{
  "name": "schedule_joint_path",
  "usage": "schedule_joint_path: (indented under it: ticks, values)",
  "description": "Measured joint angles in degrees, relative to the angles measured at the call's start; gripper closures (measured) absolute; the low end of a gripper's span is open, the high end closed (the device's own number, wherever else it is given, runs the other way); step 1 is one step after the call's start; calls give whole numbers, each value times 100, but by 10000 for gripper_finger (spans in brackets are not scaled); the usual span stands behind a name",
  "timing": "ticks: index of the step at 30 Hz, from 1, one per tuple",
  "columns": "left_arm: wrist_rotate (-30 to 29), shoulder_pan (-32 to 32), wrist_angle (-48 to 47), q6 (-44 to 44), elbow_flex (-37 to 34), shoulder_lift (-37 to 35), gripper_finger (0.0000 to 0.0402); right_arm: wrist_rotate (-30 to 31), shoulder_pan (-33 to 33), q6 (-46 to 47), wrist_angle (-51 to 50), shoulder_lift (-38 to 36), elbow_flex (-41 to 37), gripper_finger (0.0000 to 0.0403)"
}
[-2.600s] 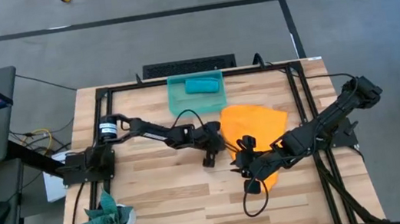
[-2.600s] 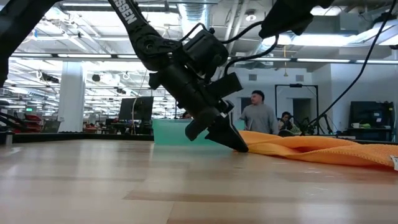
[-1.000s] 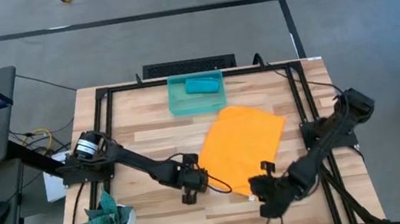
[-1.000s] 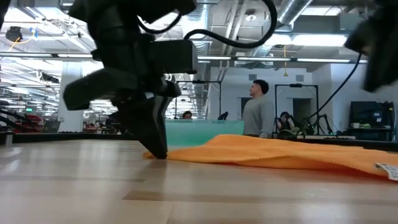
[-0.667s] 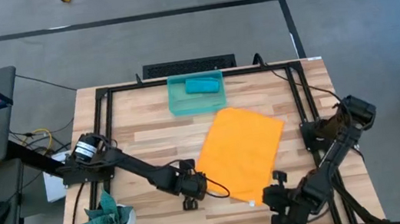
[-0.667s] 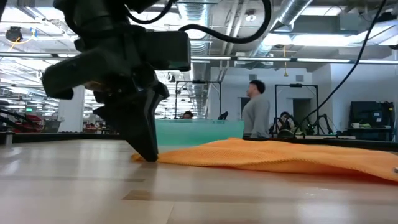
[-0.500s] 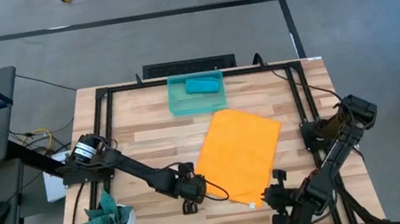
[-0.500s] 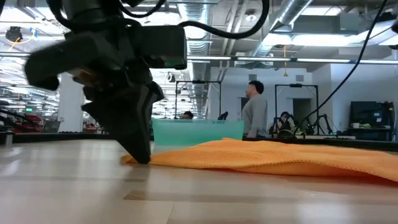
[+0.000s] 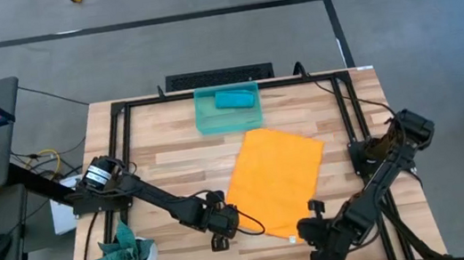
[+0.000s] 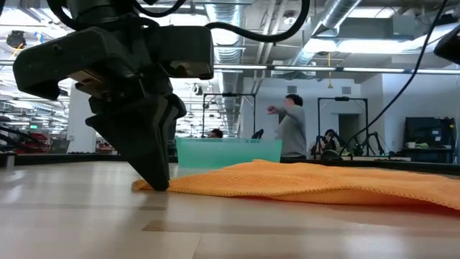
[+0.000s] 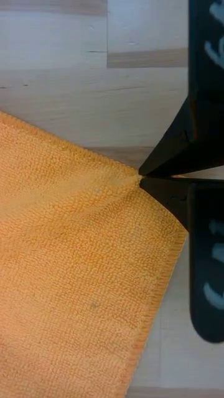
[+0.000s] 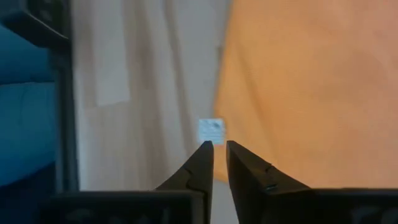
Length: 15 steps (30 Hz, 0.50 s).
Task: Roll microfiber towels into tight, uniform cylinder then place into a basket
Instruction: Roll the yellow microfiber cloth
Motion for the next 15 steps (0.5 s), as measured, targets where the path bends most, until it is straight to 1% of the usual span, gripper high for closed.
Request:
schedule_joint_path:
  ticks: [4,15]
  values:
    - [3,10,-1,2,0,0,401,7,49,-338,368,16,2,309]
    - [-37,-3,-2,7,0,2,401,63,2,-214,362,16,-80,206]
